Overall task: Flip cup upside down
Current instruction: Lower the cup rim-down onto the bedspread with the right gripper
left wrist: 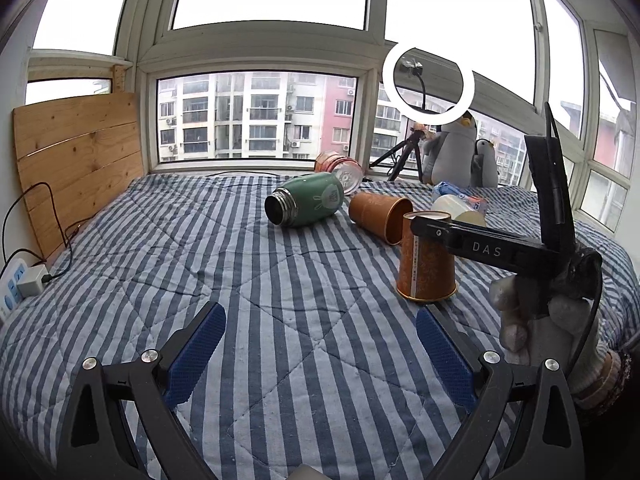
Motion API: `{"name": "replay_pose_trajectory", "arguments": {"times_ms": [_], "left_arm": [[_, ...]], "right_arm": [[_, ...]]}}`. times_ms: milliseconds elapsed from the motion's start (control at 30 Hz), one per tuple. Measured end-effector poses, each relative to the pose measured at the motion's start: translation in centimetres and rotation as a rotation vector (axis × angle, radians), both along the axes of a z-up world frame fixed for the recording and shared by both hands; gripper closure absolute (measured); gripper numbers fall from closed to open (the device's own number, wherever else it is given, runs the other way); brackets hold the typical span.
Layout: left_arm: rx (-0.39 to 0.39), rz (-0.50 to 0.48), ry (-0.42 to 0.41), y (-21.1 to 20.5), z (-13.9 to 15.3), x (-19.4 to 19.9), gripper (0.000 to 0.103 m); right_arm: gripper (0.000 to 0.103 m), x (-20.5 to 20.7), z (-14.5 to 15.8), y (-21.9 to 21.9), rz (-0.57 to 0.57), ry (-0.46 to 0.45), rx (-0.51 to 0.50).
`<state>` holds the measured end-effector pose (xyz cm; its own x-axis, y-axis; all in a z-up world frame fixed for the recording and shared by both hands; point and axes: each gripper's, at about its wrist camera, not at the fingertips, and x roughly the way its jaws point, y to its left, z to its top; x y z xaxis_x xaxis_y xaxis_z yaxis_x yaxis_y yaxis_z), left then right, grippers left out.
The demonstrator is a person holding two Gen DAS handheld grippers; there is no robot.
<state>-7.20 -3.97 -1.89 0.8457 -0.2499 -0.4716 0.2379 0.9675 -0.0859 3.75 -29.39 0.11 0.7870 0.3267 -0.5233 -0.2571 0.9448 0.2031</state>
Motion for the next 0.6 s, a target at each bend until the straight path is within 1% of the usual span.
{"name": "replay_pose_trajectory", "arguments": {"times_ms": [100, 200, 233, 367, 467, 600], "left_arm": [[0.005, 0.002, -0.01, -0.1, 0.4, -0.1, 0.005], [-0.008, 0.002, -0.021, 0.0, 0.7, -0.3, 0.005], [-0.011, 0.004, -0.027, 0.0, 0.8, -0.3, 0.005], [-0.024, 0.014, -0.06, -0.2, 1.3, -0.9, 0.005], [-0.036, 0.022, -0.097, -0.5, 2.3, -1.6, 0.005], [-0.035, 0.021, -0.167, -1.6, 3.7, -2.6, 0.005]], "right_arm": [[0.044, -0.2, -0.2, 0.0, 0.002, 0.021, -0.016], [0.043, -0.8, -0.1, -0.1, 0.001, 0.019, -0.027], [0.042, -1.0, 0.0, -0.1, -0.007, 0.012, -0.033], [0.029, -2.5, 0.6, -0.4, -0.031, -0.031, -0.054], [0.026, -4.3, 1.4, -0.8, -0.045, -0.074, -0.081], [0.024, -7.3, 2.7, -1.6, -0.064, -0.133, -0.117]]}}
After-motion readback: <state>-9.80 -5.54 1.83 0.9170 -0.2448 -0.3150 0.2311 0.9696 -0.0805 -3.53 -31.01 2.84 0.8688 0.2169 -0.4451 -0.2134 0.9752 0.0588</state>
